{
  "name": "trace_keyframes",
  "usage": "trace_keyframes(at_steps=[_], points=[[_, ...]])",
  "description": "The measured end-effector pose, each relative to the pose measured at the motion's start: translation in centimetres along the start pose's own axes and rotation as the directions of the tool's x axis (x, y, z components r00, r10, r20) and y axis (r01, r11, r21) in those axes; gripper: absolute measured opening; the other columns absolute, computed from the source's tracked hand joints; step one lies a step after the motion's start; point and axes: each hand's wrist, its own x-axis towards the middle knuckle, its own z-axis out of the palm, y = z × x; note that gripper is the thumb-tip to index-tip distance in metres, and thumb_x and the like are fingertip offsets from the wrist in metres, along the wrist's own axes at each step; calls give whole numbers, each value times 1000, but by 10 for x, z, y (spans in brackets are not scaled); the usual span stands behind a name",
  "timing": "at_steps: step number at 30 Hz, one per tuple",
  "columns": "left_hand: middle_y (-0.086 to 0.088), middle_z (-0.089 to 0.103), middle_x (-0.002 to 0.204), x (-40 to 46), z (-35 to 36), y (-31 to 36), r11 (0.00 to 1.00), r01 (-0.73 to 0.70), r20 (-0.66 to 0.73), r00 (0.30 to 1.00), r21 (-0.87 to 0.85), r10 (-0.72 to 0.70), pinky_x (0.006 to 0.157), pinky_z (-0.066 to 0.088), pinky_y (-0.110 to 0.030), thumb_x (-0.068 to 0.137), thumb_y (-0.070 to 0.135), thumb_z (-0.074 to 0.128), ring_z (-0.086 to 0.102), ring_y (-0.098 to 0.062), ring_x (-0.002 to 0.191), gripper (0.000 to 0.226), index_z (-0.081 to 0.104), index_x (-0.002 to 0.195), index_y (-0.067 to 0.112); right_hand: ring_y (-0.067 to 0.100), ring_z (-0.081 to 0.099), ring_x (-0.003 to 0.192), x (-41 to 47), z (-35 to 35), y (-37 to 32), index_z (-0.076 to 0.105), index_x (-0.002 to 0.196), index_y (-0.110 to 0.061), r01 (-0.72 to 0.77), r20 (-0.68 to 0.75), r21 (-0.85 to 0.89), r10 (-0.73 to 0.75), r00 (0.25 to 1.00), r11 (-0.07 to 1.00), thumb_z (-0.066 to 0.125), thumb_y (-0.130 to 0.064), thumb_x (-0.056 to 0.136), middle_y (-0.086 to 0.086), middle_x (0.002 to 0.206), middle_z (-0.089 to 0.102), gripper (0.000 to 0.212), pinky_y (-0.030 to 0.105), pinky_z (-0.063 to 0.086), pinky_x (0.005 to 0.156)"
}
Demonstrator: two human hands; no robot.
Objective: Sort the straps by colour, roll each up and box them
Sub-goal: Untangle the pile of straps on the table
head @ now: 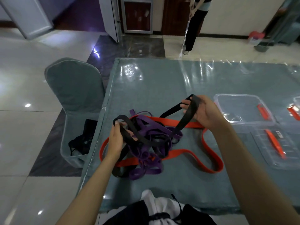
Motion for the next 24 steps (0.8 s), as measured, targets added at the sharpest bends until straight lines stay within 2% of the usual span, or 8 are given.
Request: trace_keyframes(at_steps=[3, 5, 7, 9, 11, 17, 20, 24], points=[[-12, 76, 118, 4, -8, 3, 992, 129, -73, 989, -8, -130, 109, 52, -51, 109, 59, 35, 71, -29, 115, 61, 71, 127, 14, 37, 72, 106, 8, 6, 4, 41, 143, 15, 24, -18, 123, -22, 1000, 992, 33, -16, 108, 33, 140, 58, 48, 41, 65, 80], [-20, 79, 94, 3, -12, 9, 992, 121, -50, 991, -24, -122, 98, 57, -43, 109, 59, 34, 77, -30, 97, 68, 81, 93, 12, 39, 72, 108, 15, 10, 6, 30, 152, 16, 44, -22, 175, -40, 999, 984, 32, -7, 106, 32, 145, 55, 51, 43, 63, 84], [-25, 74, 71, 2, -16, 16, 994, 102, -22, 994, -44, -103, 89, 59, -40, 109, 60, 32, 77, -31, 75, 80, 76, 63, 13, 42, 72, 114, 23, 11, 9, 13, 161, 4, 72, -33, 196, -67, 997, 978, 32, 4, 105, 31, 148, 53, 59, 50, 61, 92], [-25, 72, 67, 4, -19, 23, 991, 108, -10, 994, -81, -109, 89, 60, -43, 108, 62, 31, 75, -33, 69, 83, 73, 57, 13, 44, 69, 119, 32, 13, 12, -14, 164, -21, 74, -19, 168, -72, 997, 983, 33, 5, 108, 25, 149, 53, 78, 59, 56, 99], [-26, 73, 71, 8, -20, 32, 990, 87, -8, 996, -110, -89, 90, 60, -46, 108, 62, 30, 76, -35, 71, 82, 75, 61, 12, 45, 68, 120, 39, 16, 15, -26, 160, -35, 41, 16, 68, -42, 999, 997, 38, -4, 112, 20, 153, 51, 86, 63, 58, 93], [-23, 76, 77, 11, -15, 79, 986, -117, -33, 993, -115, 114, 69, 66, -41, 109, 60, 34, 78, -36, 74, 73, 77, 74, 12, 42, 74, 109, 54, 32, 18, -10, 164, -32, -64, 38, -103, 68, 997, 993, 57, -6, 105, 24, 146, 57, 92, 51, 64, 77], [-18, 79, 82, 10, -8, 103, 974, -228, 29, 973, 2, 228, 61, 61, -28, 110, 59, 31, 79, -29, 77, 70, 75, 85, 10, 40, 74, 112, 61, 39, 17, 20, 159, -15, -15, 60, -111, 22, 998, 994, 56, -5, 105, 17, 134, 70, 66, 48, 64, 79], [-15, 80, 84, 8, 7, 121, 954, -290, 140, 950, 72, 279, 63, 60, -22, 112, 54, 34, 80, -24, 79, 66, 75, 92, 6, 31, 74, 114, 64, 51, 21, 43, 150, -14, 70, 84, -263, -50, 995, 962, 55, -7, 107, 11, 134, 69, 46, 39, 64, 82]])
